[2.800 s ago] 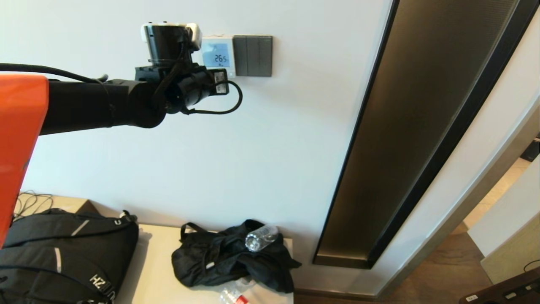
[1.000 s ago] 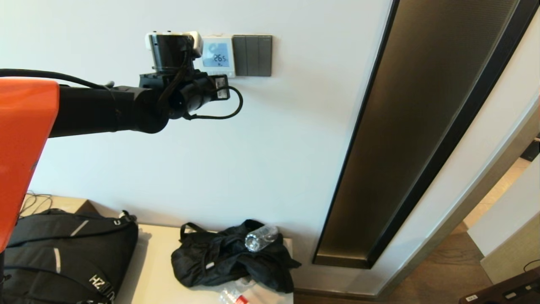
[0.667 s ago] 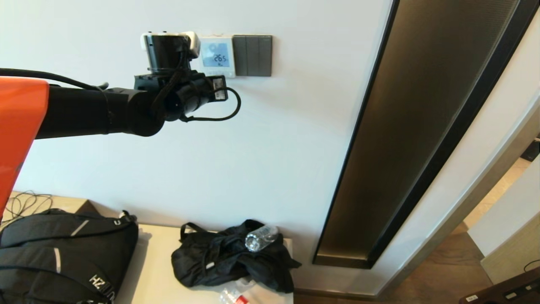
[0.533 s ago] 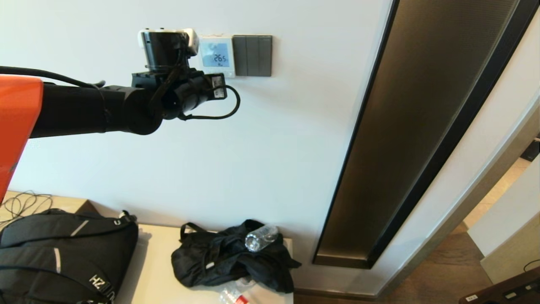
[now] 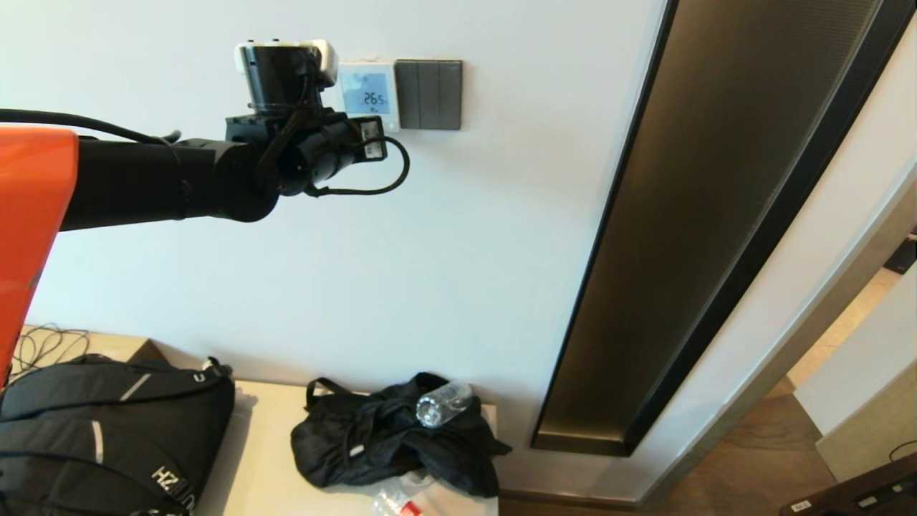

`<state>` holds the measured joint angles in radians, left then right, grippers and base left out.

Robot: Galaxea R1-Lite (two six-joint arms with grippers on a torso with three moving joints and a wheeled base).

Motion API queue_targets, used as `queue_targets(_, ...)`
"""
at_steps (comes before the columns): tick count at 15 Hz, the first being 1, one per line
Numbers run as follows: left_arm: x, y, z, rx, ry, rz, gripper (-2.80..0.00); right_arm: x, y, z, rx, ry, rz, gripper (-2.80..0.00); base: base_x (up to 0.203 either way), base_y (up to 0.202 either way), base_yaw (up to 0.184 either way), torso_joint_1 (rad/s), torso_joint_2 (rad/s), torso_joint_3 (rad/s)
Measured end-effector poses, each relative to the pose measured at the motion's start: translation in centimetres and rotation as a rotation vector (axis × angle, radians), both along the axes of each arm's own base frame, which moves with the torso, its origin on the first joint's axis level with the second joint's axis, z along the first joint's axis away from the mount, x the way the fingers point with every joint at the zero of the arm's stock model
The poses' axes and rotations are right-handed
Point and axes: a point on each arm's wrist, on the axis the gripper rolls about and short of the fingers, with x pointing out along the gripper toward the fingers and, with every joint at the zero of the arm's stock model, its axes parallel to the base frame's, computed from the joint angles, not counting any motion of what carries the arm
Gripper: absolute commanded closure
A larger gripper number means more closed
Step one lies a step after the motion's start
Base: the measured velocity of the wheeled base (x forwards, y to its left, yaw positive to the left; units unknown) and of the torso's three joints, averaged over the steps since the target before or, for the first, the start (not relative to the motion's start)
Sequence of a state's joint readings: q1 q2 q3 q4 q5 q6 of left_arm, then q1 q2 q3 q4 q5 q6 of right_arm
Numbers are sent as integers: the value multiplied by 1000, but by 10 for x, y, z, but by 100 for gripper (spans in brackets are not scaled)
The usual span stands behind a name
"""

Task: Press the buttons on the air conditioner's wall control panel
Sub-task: Press the temperature decrease button

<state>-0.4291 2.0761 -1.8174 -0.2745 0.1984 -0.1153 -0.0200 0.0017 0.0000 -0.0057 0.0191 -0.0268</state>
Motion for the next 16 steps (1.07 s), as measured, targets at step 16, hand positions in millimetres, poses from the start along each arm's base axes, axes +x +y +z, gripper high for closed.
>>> queue_targets(16,-2,1,0,0,-3,1,0,0,0,0,0,0,0,0,0,0,0,0,0,0)
